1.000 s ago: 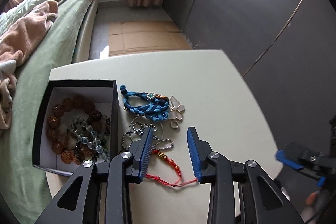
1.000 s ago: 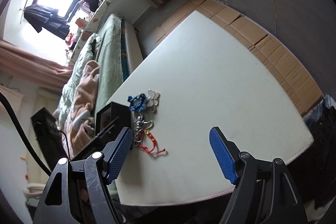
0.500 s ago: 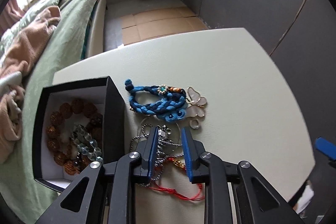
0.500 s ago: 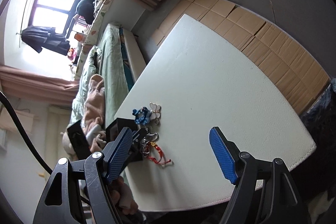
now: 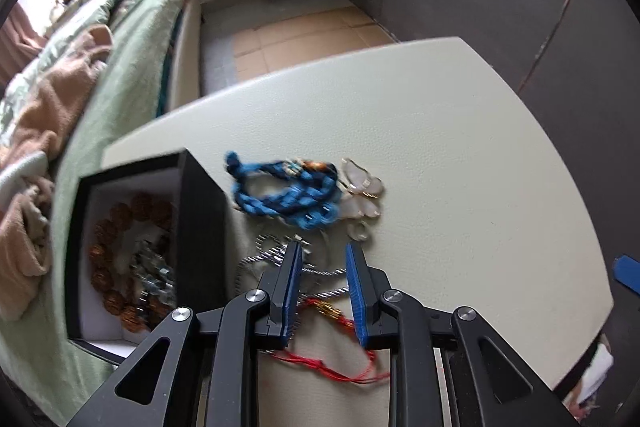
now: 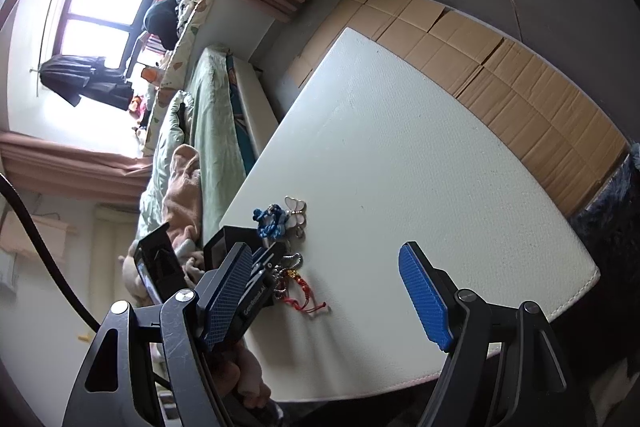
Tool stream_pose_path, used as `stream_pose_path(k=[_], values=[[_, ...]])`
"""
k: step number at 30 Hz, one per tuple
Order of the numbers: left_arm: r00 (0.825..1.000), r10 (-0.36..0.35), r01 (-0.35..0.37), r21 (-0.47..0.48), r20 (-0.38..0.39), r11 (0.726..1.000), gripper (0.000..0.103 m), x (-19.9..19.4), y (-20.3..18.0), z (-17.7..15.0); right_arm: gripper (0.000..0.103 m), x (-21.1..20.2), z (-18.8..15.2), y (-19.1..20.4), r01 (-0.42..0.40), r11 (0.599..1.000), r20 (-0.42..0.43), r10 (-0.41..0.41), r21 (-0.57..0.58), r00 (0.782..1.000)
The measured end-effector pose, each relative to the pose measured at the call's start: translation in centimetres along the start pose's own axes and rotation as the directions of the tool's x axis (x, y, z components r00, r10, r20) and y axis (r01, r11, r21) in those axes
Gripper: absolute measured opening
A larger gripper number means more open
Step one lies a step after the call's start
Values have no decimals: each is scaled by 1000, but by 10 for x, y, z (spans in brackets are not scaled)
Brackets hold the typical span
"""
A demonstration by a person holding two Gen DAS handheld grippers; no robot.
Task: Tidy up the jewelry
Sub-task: 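Close the left tool on the silver chain necklace and lift it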
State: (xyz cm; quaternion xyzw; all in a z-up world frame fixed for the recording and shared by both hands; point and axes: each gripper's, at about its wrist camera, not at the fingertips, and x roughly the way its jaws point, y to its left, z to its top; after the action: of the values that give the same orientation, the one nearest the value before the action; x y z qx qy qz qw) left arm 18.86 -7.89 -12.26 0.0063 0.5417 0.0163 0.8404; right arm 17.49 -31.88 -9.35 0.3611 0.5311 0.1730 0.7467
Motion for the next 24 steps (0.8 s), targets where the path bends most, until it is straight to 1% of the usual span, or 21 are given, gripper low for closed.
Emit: stream_pose_path(k=[3,6,8,10,12,13,16,21,24], values=[[1000,21,-22,-33,-3,999,23,4,9,-2,76,1,0,0,2,1000,-3,-2,2,1000],[1000,-4,4,-87,1,996,23,1,24,-1,76,0,1,0,3,1000,-2,-3,-1,1000],[1000,15,-15,-123,4,992,23,0,35,0,76,-1,2,-1,6,1000,5,-6,-1,1000],[1000,2,-1,-157,10,988,23,0,46,1,76,-2,4,-2,12,1000,8,-12,2,1000],[999,-35,38,-179,21,983,23,-1,54,3,76,-1,4,-4,12,1000,7,-12,5,1000],[999,-44,47,-177,22,983,23,-1,55,4,76,0,5,-4,11,1000,5,-11,6,1000],[999,-43,45,-138,19,989,23,1,49,4,76,2,5,-2,12,1000,2,-12,0,1000],[1000,-14,14,-77,1,997,23,8,32,1,76,7,3,-1,16,1000,-10,-16,-3,1000],[999,27,-27,-19,-20,999,23,16,20,-2,76,8,3,0,17,1000,-14,-17,-8,1000]])
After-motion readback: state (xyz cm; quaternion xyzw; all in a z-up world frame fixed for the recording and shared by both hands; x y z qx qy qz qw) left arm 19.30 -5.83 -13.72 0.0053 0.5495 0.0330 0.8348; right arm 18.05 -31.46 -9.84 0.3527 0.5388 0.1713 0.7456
